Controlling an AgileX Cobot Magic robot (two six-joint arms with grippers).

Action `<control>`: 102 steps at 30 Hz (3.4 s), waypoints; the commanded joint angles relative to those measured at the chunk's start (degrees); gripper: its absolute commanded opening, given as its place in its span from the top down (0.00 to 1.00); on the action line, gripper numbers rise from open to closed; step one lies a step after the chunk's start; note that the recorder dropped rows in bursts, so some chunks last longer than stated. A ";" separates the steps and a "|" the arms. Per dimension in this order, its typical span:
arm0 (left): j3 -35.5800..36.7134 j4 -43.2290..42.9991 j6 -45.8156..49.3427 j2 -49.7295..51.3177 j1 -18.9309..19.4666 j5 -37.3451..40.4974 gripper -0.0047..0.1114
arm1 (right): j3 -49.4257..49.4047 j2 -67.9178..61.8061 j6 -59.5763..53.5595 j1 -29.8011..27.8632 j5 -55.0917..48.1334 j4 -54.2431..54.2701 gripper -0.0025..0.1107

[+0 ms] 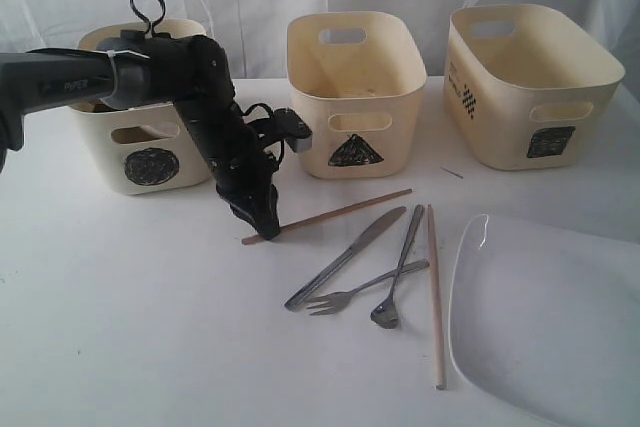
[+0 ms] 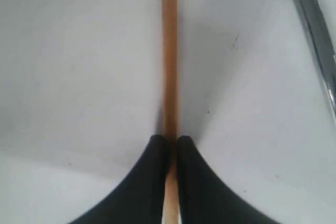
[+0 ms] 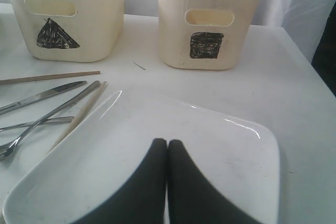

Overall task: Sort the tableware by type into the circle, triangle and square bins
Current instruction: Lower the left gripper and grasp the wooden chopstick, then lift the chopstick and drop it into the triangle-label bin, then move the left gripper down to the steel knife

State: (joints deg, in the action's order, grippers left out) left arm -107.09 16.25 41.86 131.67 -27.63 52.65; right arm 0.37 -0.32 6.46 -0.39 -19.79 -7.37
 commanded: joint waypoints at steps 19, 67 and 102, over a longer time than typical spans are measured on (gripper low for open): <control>0.33 13.01 2.02 -14.19 -0.63 5.68 0.96 | -0.37 0.32 -0.27 -0.18 0.14 0.08 0.98; -1.69 15.62 6.23 -9.98 -9.08 -40.60 0.64 | -0.37 0.32 -0.27 -0.18 0.14 0.08 0.98; -1.48 1.95 -13.59 -6.39 -11.93 4.43 0.54 | -0.37 0.32 -0.27 -0.18 0.14 0.08 0.98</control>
State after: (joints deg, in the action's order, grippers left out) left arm -108.62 17.97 28.96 125.14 -39.24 56.16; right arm 0.37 -0.32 6.46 -0.39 -19.79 -7.37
